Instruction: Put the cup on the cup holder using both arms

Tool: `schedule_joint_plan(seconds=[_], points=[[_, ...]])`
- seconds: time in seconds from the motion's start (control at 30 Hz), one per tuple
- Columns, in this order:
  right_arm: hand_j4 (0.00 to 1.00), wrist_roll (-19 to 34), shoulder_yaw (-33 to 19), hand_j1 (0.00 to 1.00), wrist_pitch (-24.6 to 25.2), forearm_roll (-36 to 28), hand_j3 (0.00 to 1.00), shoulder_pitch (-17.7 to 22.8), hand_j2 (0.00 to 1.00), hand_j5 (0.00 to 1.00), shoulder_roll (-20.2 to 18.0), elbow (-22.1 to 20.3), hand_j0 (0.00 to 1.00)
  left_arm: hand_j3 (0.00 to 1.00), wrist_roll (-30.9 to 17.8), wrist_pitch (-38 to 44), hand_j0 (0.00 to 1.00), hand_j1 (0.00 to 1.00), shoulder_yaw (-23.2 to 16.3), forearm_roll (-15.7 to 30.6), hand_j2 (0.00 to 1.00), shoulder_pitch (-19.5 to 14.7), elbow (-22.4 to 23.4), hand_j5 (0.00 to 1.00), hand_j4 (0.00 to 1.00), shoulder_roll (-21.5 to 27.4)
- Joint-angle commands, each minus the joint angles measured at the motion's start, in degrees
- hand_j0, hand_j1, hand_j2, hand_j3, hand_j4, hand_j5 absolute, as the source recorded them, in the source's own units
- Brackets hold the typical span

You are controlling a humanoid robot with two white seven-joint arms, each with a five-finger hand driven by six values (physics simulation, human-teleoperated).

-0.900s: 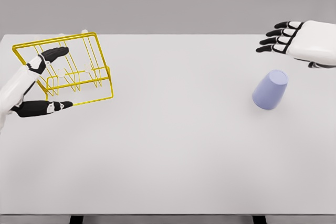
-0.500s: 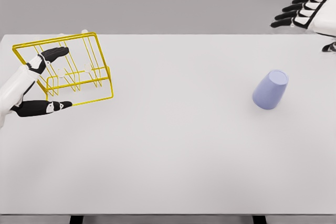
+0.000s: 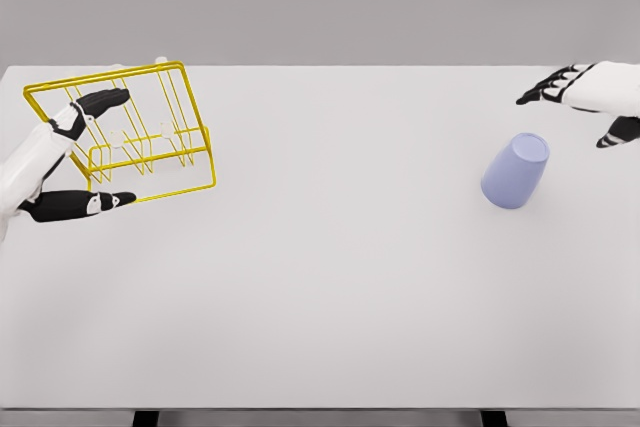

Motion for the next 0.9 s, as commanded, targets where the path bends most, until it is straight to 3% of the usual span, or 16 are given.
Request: schedule_joint_plan(seconds=[0.0,0.23,0.43,0.87], points=[[0.99,-0.03,2.66,0.99,0.16,-0.16,0.99,0.0,0.99,0.99,1.43,0.54,0.99,1.0,0.03,-0.01,1.0,1.0,0.03,0.3,1.0,0.0,0.0,1.0,1.0,0.13],[0.99,-0.03,5.65,0.99,0.16,0.1,0.99,-1.05,0.99,0.99,3.46,0.71,0.99,1.0,0.03,-0.01,1.0,1.0,0.03,0.39,1.0,0.0,-0.08,1.0,1.0,0.13],[0.99,-0.03,6.88,0.99,0.16,0.37,0.99,-1.23,0.99,0.99,4.25,3.79,0.99,1.0,0.03,-0.01,1.0,1.0,0.03,0.3,1.0,0.0,-0.08,1.0,1.0,0.13],[0.99,-0.03,7.23,0.99,0.16,0.37,0.99,-1.67,0.99,0.99,4.08,3.26,0.99,1.0,0.03,-0.01,1.0,1.0,0.03,0.3,1.0,0.0,-0.08,1.0,1.0,0.13]])
